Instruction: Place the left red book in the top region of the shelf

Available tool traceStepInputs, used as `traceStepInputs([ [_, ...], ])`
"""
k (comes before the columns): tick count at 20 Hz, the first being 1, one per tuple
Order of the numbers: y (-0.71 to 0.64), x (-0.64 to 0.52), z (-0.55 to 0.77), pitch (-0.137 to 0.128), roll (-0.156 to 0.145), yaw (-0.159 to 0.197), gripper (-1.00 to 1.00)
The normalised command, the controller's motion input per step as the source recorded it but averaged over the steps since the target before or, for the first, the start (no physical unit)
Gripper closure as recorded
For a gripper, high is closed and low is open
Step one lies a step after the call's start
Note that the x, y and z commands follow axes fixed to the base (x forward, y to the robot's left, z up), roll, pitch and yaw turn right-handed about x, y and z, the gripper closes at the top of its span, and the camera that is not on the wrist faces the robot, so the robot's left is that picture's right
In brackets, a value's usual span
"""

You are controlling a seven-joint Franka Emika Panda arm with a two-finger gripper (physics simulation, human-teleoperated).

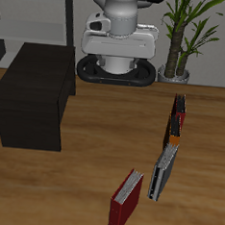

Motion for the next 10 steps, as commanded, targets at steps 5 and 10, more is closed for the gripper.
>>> traceStepInputs([
  [5,0.16,-0.12,0.03,-0.041,-0.003,-0.006,-1.0],
  [10,0.26,-0.24,0.0,-0.056,-0.007,-0.007,-1.0],
])
